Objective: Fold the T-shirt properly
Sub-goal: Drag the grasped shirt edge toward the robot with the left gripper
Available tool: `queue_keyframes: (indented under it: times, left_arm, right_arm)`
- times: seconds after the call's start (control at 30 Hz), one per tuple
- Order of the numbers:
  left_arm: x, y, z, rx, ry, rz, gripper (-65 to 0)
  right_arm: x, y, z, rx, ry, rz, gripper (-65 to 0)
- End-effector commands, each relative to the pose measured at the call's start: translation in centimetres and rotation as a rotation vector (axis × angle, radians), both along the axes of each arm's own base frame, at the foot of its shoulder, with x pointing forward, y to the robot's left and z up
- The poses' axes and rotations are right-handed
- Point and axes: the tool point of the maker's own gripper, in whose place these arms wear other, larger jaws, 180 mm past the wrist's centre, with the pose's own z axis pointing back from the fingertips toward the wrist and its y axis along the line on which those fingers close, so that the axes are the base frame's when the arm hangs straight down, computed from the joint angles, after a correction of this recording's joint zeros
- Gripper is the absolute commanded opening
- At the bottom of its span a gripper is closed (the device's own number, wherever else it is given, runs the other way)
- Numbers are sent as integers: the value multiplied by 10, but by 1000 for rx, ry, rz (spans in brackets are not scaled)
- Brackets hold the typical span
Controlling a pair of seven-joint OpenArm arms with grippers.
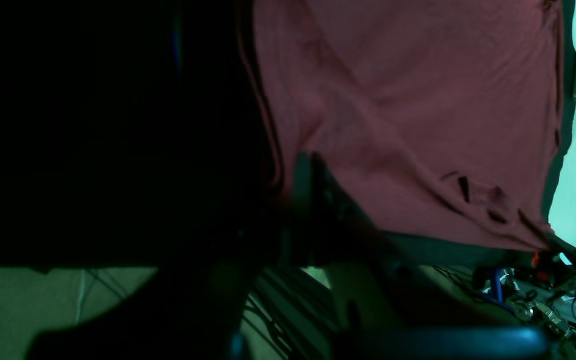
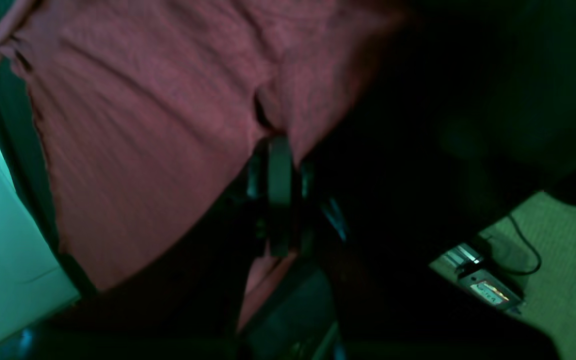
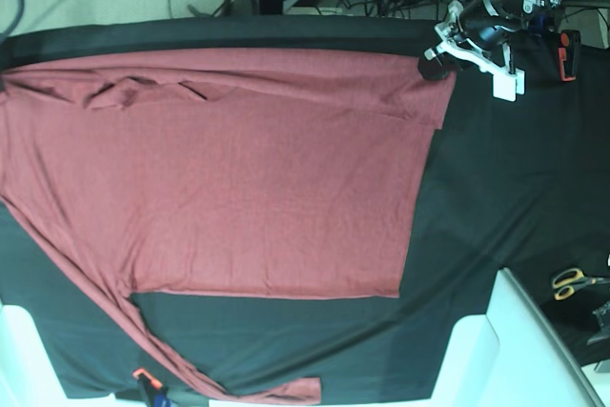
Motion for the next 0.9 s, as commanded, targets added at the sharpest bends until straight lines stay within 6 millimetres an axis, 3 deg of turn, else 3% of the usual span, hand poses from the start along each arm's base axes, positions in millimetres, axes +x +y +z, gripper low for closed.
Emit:
queue_keyframes:
  times: [0.0, 0.4, 0.87]
  left_arm:
    - [-2, 3, 4, 6, -14, -1, -650]
    - [-18, 8, -7, 87, 29, -38, -650]
    - [-35, 15, -28, 81, 101, -8, -650]
  right_arm:
    - [0, -19, 13, -52, -16, -6, -648]
    - [-20, -18, 6, -51, 27, -6, -648]
    - [-21, -7, -2, -26, 34, -2, -648]
